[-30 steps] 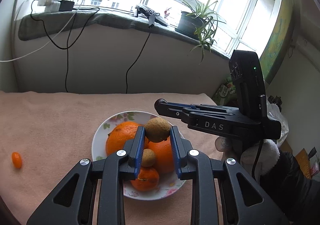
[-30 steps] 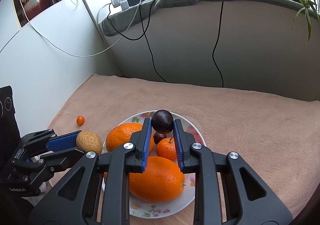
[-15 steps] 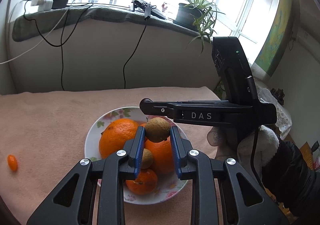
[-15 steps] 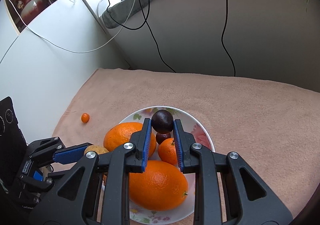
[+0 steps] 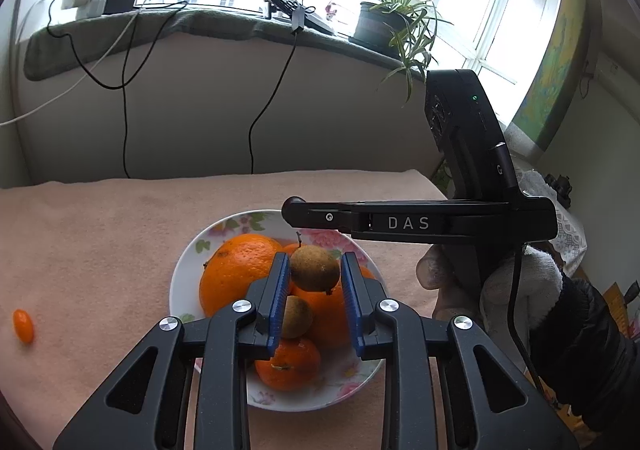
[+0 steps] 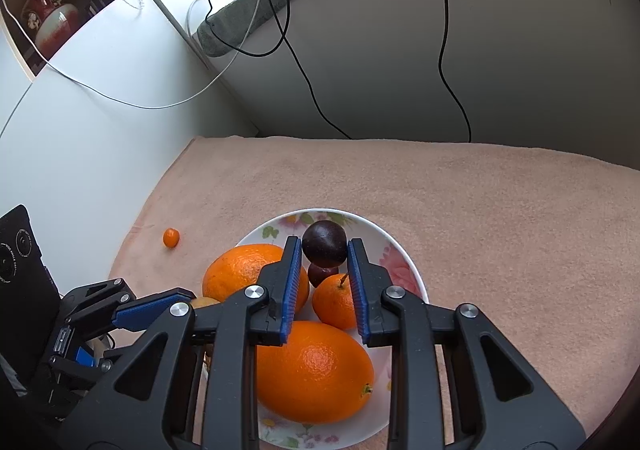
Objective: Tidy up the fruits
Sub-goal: 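Lower plum and brown fruit into the plate, opening the right tool while the left tool releases, then move the open left tool to the small tangerine on the towel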
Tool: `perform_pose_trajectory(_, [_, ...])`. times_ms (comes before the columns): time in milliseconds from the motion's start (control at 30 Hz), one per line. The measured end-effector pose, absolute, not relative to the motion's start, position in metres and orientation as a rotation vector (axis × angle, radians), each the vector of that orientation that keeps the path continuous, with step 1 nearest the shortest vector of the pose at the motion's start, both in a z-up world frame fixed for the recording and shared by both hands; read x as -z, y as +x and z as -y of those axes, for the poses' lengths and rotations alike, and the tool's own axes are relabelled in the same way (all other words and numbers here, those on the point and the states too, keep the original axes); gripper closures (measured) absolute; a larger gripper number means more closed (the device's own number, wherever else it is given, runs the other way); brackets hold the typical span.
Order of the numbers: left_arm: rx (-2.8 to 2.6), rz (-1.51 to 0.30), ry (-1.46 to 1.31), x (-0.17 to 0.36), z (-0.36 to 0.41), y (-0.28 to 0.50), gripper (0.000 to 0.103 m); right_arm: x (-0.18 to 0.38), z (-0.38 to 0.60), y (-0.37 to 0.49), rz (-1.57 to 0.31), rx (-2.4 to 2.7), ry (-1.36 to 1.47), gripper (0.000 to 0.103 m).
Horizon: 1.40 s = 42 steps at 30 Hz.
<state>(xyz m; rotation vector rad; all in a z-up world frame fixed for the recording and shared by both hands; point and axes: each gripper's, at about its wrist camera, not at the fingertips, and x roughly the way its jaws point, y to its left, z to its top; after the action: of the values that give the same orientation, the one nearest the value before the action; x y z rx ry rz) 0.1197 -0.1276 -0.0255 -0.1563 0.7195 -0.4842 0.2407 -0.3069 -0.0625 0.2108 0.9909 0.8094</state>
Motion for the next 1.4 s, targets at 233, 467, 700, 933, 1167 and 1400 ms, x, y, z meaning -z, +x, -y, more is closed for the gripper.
perform_pose_trajectory(233, [0.472, -0.712, -0.152, 0.024, 0.125, 0.117, 0.04, 0.057, 0.311, 0.236, -0.971, -0.792, 0.225, 0.035])
perform_pose_trajectory(467, [0.448, -0.716, -0.131, 0.022, 0.125, 0.113, 0.024, 0.047, 0.312, 0.229, -0.938, -0.778, 0.203, 0.017])
perform_pose_trajectory(700, [0.433, -0.72, -0.127, 0.021, 0.123, 0.11, 0.023, 0.038, 0.312, 0.22, -0.918, -0.766, 0.184, 0.016])
perform_pose_trajectory(933, [0.424, -0.702, -0.121, 0.015, 0.117, 0.103, 0.023, 0.031, 0.311, 0.212, -0.896, -0.76, 0.18, 0.016])
perform_pose_trajectory(1167, [0.416, -0.685, -0.123, 0.011, 0.107, 0.094, 0.023, 0.021, 0.305, 0.199, -0.862, -0.745, 0.151, 0.016])
perform_pose_trajectory(1400, [0.394, -0.665, -0.128, 0.007, 0.091, 0.087, 0.023, 0.009, 0.294, 0.185, -0.82, -0.745, 0.129, 0.016])
